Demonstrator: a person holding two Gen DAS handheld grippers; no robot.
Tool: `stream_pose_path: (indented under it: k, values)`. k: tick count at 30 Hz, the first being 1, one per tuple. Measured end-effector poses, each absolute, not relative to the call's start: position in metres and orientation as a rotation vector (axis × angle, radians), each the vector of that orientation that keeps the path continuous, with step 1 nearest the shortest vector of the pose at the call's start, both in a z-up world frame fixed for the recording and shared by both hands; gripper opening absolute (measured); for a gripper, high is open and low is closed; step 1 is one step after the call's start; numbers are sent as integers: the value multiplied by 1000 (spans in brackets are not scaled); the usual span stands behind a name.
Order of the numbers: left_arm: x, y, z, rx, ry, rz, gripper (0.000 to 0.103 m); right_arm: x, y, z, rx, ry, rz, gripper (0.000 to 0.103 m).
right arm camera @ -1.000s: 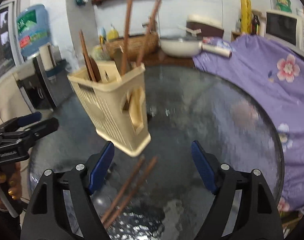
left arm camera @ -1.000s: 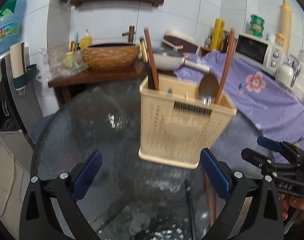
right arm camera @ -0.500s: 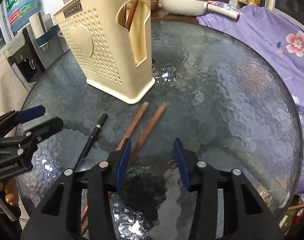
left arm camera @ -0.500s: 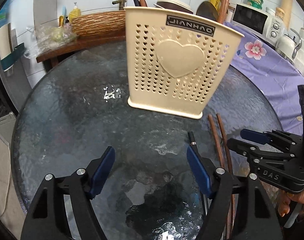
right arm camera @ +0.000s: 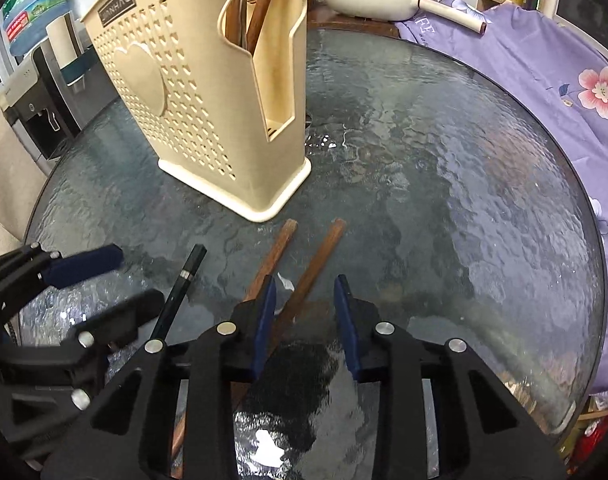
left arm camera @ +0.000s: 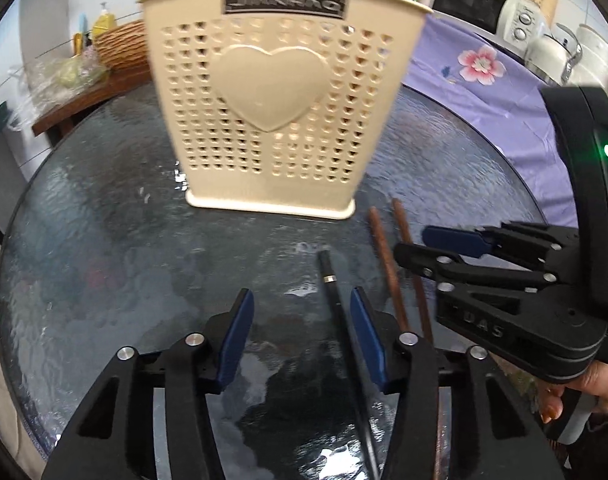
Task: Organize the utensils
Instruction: 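Grasp a gold-tipped black chopstick with the left tool while the right tool grasps a wooden chopstick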
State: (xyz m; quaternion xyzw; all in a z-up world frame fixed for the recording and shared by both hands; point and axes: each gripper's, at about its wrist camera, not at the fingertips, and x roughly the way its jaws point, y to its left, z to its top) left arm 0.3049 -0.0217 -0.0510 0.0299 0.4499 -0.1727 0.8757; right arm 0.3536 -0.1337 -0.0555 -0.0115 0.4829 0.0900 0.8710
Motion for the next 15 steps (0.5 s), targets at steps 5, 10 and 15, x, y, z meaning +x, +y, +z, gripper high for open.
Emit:
stream_pose_path:
  k: [5,10,15]
  values:
    - [313,-36,-56,91,978,-387,35,364,-133,-55,-39,1015,178,29]
    - [320,-49,-62,139,994,-382,24,369,-132,-55,-49,1016,171,25]
    - [324,-56,-63,169,991,-369,17,376,-132,-55,-45,1013,160,21]
